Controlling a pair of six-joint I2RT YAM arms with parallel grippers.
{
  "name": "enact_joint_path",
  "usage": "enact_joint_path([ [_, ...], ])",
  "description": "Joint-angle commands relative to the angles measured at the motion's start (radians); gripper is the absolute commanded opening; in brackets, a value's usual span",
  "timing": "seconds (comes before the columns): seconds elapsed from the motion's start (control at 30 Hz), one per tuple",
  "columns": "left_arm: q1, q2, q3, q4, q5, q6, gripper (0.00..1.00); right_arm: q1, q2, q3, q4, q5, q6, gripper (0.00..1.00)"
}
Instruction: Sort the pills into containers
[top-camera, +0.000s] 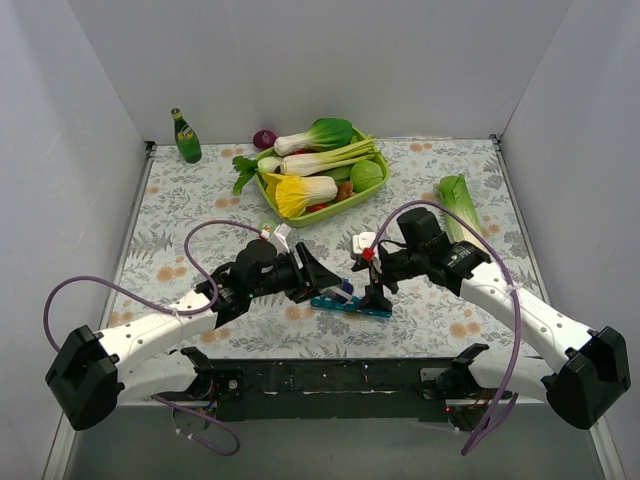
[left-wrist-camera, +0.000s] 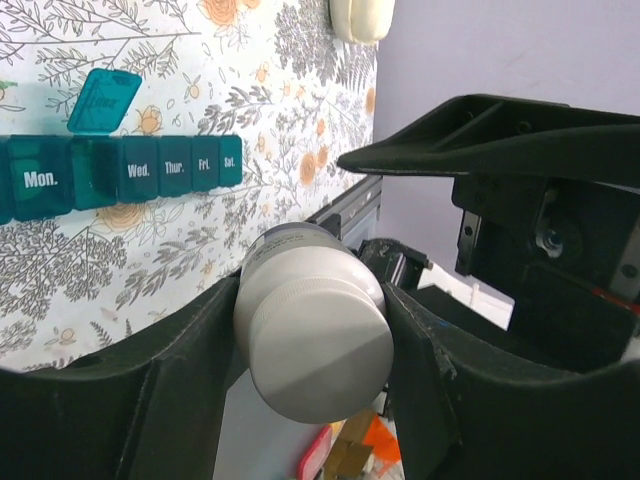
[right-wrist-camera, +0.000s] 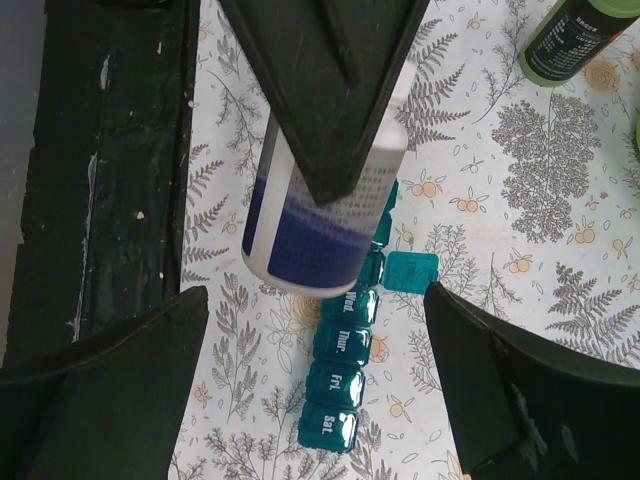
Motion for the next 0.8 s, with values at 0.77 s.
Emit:
enact_joint_path([
  [0.77,-0.149,0.062,-0.035,0.306,-0.382,-0.306,0.04,0.043,0.091,-0.032,0.298,0.067,0.281,0.72],
])
